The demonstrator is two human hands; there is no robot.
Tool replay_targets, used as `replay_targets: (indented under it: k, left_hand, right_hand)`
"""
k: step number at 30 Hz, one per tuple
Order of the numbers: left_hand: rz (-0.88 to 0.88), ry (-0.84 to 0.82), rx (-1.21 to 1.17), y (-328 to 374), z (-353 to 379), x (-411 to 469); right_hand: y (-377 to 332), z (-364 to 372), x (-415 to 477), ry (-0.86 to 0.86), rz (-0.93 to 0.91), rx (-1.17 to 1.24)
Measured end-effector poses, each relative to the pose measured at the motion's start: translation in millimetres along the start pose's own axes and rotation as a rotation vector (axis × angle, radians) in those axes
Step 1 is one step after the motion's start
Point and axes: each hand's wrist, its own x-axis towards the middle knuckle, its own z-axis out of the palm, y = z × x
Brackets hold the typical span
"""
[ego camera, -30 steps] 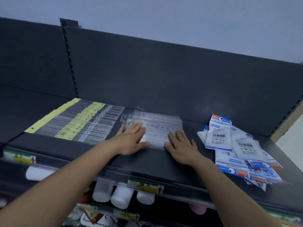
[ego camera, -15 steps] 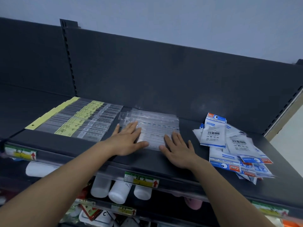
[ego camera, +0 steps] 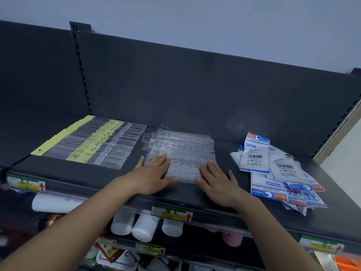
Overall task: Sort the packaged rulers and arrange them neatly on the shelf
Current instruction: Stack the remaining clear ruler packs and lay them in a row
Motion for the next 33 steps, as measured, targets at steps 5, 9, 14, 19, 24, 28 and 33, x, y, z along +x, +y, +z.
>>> replay_targets:
  k: [5,9,14,19,24,28,33]
  left_hand:
    - [0.004,-0.036,0.013,-1.2,1.3,-7.1]
    - [-0.004,0.094,-0.084,-5.9,-10.5,1.9]
    - [-0.157,0.251,-0.192,-26.9,-24.8,41.5]
    - [-0.328,0.210,-0.223,-39.5,-32.3,76.4]
    - [-0.262,0.224,-0.165,-32.4,-34.7,87.1]
    - [-0.292,0.276,-0.122,-33.0,-34.9,92.6]
    - [-0.207,0.187,-0.163,-37.5,-29.4,104.3]
  right_hand:
    - [-2.7,0.9,-6.5,-0.002,0.005,0.009]
    - [1.3,-8.7,-1.8,0.126,0.034,0.137]
    - [11.1,-13.7,35.6,0.255,0.050,0.430]
    - [5.6,-24.0,58.0,0.220,0.209,0.318]
    - [2.0,-25.5,72.0,0.305,0.178,0.391]
    - [7.0,-25.6,78.7,0.349,0.197,0.373]
    - [9.3,-28.1,89.3,0.357,0.192,0.443]
